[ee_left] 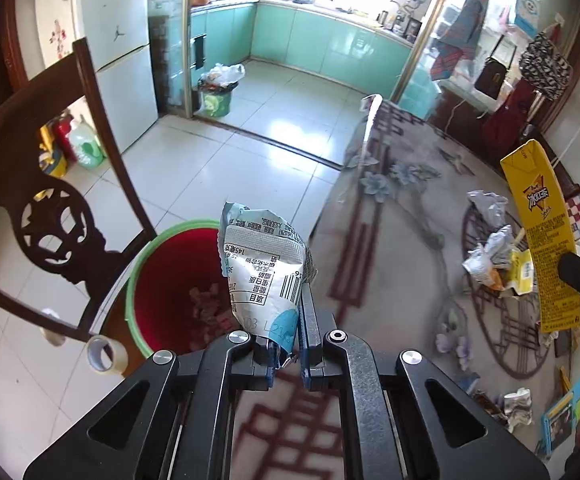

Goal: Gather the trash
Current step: 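Release the snack bag into the bin with the left gripper while the right gripper drops the carton in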

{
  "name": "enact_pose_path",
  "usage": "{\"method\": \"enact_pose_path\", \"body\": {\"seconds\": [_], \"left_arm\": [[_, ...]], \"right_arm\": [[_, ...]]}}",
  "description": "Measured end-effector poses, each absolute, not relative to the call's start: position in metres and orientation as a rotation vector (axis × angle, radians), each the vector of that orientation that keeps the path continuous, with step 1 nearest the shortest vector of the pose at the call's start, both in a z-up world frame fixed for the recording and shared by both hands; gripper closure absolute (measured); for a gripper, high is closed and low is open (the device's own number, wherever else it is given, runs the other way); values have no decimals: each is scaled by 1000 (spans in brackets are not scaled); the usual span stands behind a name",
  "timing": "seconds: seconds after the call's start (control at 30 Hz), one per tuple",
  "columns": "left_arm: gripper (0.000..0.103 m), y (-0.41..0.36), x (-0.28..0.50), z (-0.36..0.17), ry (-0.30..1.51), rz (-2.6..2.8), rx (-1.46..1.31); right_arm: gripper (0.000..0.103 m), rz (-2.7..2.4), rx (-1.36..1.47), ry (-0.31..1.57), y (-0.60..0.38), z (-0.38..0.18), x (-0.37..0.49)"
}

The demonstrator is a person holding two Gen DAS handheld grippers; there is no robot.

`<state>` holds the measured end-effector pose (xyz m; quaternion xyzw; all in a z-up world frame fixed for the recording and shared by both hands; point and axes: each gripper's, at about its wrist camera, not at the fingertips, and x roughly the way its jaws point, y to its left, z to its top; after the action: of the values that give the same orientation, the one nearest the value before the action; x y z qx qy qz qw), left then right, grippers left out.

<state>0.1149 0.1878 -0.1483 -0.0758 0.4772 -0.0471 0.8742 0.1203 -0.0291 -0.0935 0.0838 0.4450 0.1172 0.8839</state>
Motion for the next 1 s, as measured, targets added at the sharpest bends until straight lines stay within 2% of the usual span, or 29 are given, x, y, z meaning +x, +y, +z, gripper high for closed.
{"method": "enact_pose_path", "body": {"seconds": [0.37,1.0], "left_arm": [[95,236,133,-179,1058,-33,-168],[95,289,153,-227,1172,30,-182]], "right_arm": [[41,340,167,1018,57,-135,148],[41,424,101,1197,147,-219,195]]}}
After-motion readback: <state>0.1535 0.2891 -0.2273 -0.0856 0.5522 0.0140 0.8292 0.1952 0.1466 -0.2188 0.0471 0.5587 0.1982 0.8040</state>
